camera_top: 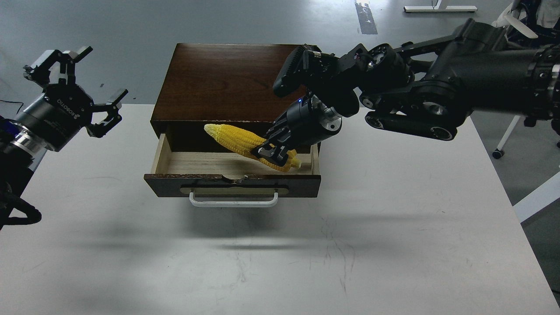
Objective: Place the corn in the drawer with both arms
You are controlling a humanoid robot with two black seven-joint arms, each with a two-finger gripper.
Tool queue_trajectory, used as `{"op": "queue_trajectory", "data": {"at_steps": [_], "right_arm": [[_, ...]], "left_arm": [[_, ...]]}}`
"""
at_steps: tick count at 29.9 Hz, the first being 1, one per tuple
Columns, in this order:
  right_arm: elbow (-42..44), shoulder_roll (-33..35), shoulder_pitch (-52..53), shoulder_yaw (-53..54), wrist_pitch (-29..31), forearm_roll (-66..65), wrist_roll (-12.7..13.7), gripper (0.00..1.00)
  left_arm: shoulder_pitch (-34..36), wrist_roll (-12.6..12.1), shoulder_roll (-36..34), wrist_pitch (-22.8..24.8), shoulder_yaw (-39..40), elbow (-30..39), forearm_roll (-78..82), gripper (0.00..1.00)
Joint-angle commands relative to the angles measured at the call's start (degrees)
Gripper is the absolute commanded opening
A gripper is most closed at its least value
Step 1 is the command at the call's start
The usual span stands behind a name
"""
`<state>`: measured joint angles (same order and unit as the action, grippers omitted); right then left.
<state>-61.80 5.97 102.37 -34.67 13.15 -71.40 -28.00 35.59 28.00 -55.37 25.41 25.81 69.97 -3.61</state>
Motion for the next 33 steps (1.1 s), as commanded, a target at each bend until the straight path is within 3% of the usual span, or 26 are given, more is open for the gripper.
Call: {"op": "queue_trajectory", "data": {"at_steps": [1,8,10,13,16,18,33], "right_arm": [[0.0,-0.4,-0.4,-0.6,-0.1,0.0,0.0,0.21],[0.4,-0.4,-1.6,-0.8,-0.1,-0.1,0.0,0.26],[0.4,-0.4,-1.6,-0.8,-0.1,0.0,0.0,0.32],[0.4,-0.4,-1.6,-0.8,-0.1,0.0,0.0,0.34],[0.4,-0.4,-1.6,-0.8,-0.1,0.0,0.0,0.45],[0.4,-0.4,-1.6,-0.8,-0.1,0.0,0.0,0.59],[0.4,-0.4,-1.4,-0.9,-0.1,0.0,0.0,0.78]], "left_arm": [[0.0,0.0,0.0,0.0,0.0,0.0,0.0,0.99],[0.0,0.0,0.0,0.0,0.4,0.0,0.0,0.99],[0.0,0.0,0.0,0.0,0.5,0.0,0.0,0.99],[0.0,0.0,0.0,0.0,0.5,0.0,0.0,0.99],[0.0,0.0,0.0,0.1,0.5,0.0,0.0,0.99],[0.0,0.0,0.0,0.1,0.5,0.0,0.0,0.99],[0.0,0.0,0.0,0.2,0.8,0.0,0.0,0.99]]}}
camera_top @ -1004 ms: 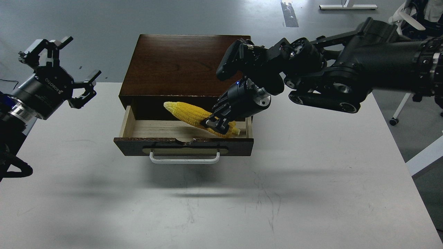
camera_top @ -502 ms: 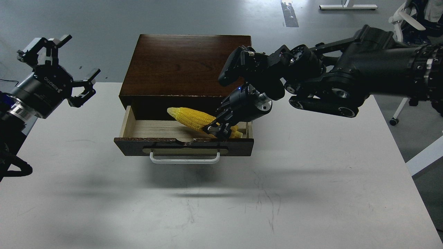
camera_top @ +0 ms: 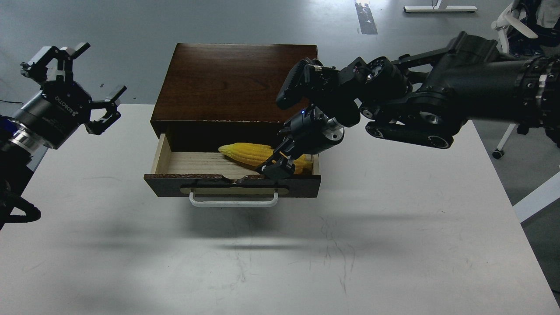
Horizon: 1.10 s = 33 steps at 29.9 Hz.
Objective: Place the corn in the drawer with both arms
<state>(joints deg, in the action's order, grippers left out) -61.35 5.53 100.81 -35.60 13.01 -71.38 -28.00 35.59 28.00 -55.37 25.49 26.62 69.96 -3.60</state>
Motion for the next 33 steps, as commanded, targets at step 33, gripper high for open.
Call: {"op": "queue_trajectory", "data": {"at_steps": [33], "right_arm": [[-3.6,28.5,-18.1,32.2,-0.2,45.6,0.0,0.99]], "left_arm": [[0.0,0.0,-0.4,0.2,0.9,0.1,0.0,0.99]]}}
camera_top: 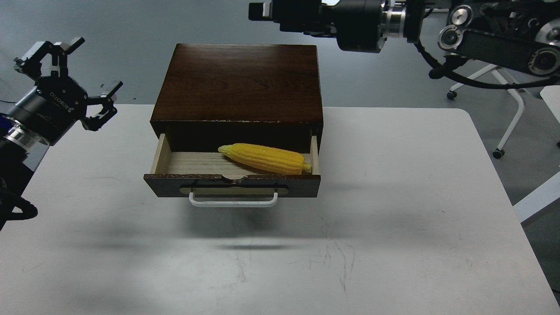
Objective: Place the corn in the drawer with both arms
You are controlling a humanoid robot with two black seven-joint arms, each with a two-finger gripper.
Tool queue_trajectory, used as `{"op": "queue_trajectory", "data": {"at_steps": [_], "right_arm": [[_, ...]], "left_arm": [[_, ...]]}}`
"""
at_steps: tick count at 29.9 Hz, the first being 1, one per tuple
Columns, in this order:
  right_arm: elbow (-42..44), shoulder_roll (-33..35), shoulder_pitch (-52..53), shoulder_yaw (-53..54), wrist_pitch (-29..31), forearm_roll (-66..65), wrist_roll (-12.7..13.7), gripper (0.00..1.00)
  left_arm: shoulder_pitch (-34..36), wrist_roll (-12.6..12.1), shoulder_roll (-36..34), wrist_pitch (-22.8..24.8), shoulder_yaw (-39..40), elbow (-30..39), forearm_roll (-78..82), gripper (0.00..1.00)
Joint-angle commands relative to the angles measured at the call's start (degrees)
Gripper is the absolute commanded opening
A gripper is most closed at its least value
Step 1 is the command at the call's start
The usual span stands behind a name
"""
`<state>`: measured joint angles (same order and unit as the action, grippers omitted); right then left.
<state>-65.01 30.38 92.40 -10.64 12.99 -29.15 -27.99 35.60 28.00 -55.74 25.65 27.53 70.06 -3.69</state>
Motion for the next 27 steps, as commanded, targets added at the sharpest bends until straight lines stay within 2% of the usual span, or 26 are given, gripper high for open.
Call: {"op": "queue_trajectory", "data": {"at_steps": [1,6,12,19,27], "right_arm": [[0.1,4.3,-12.0,9.0,-0.2,4.2,0.0,0.99],[0.7,7.7,-30.0,23.1,-0.2,14.3,0.0,0.99],[1.4,7.0,-42.0,31.1,-0.2,19.3,0.0,0.99],[2.9,4.7,-48.7,35.7,-0.2,19.3,0.0,0.99],[2.9,4.0,-51.3,36.1,-0.2,19.3,0.0,0.99]], "left_arm": [[0.0,0.0,0.1,0.0,0.0,0.0,0.1,0.99],[0.0,0.0,0.0,0.4,0.0,0.2,0.1,0.99],[-0.9,0.0,0.2,1.1,0.0,0.1,0.2,0.99],[-1.3,0.0,0.3,1.2,0.0,0.2,0.2,0.99],[-1.8,0.0,0.3,1.2,0.0,0.2,0.2,0.99]]}}
